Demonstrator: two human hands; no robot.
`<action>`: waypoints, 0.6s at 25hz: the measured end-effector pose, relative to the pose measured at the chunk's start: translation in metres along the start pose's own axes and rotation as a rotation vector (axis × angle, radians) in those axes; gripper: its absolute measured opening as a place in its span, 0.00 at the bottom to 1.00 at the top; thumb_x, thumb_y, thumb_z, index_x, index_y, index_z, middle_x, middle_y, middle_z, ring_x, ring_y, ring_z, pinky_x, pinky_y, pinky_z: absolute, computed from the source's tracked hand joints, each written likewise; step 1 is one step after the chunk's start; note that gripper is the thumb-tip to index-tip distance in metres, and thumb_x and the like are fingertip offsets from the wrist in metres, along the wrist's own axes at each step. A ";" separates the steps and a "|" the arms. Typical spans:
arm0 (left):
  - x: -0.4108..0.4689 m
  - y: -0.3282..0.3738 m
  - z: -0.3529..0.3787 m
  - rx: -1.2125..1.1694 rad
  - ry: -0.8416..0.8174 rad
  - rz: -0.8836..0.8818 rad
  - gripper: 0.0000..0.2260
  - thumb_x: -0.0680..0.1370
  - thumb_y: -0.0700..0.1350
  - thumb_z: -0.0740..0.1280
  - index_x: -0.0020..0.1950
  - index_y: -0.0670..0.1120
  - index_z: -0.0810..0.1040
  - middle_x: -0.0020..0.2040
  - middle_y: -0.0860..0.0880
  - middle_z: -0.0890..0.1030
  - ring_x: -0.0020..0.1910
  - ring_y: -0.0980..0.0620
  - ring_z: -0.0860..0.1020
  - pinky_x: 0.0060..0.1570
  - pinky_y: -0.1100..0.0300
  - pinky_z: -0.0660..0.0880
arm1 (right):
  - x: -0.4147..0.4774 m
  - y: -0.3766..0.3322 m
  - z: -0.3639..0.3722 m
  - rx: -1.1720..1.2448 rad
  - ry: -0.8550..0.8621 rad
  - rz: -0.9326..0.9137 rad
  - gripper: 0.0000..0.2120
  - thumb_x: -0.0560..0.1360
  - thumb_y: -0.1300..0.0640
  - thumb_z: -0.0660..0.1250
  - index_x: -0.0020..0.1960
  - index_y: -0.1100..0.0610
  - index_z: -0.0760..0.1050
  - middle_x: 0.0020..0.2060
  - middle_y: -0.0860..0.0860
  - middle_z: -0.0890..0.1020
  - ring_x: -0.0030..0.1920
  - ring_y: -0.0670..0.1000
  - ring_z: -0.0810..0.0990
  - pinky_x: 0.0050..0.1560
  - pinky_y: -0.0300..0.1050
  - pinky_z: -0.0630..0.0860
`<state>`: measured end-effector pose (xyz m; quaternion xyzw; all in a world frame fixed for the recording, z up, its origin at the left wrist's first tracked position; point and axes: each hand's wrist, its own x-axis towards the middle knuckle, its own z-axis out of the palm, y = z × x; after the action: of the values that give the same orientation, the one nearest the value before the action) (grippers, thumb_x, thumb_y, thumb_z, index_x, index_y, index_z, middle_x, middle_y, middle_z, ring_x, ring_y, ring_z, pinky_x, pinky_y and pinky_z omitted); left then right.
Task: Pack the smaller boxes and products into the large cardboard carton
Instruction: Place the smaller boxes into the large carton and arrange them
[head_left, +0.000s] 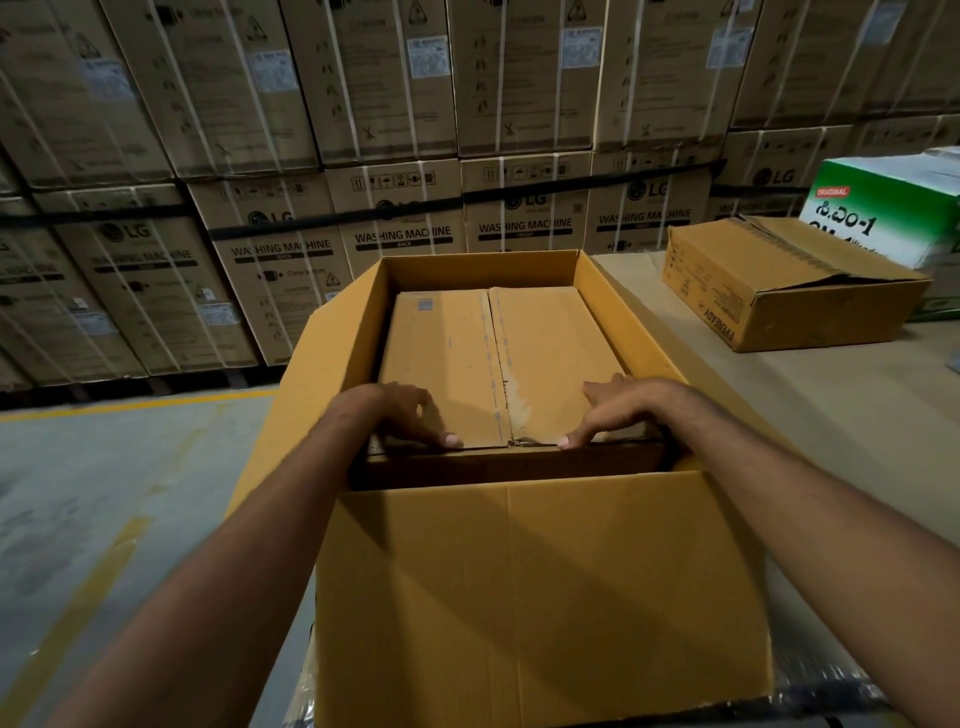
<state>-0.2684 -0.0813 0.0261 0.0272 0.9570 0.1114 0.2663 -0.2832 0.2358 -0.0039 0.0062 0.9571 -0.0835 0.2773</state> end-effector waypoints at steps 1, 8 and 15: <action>0.000 0.006 0.003 0.050 0.009 0.062 0.45 0.70 0.68 0.73 0.81 0.52 0.60 0.80 0.46 0.63 0.76 0.39 0.64 0.71 0.42 0.68 | -0.002 -0.005 0.000 -0.033 0.044 -0.037 0.58 0.67 0.25 0.70 0.84 0.49 0.48 0.83 0.58 0.49 0.80 0.64 0.52 0.78 0.65 0.57; -0.002 0.069 0.018 0.175 0.058 0.283 0.35 0.72 0.65 0.74 0.73 0.49 0.73 0.70 0.51 0.76 0.67 0.47 0.73 0.65 0.48 0.73 | -0.007 -0.061 0.017 0.015 0.172 -0.297 0.44 0.72 0.34 0.71 0.82 0.45 0.58 0.83 0.57 0.52 0.82 0.62 0.49 0.79 0.66 0.54; 0.002 0.056 0.020 0.198 0.202 0.378 0.32 0.69 0.65 0.77 0.66 0.49 0.79 0.62 0.50 0.81 0.59 0.48 0.77 0.57 0.48 0.78 | -0.010 -0.071 0.011 0.050 0.198 -0.369 0.27 0.80 0.45 0.59 0.79 0.48 0.67 0.77 0.54 0.67 0.77 0.59 0.62 0.76 0.62 0.62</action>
<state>-0.2601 -0.0230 0.0212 0.2208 0.9629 0.0670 0.1398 -0.2735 0.1646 0.0033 -0.1544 0.9623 -0.1554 0.1614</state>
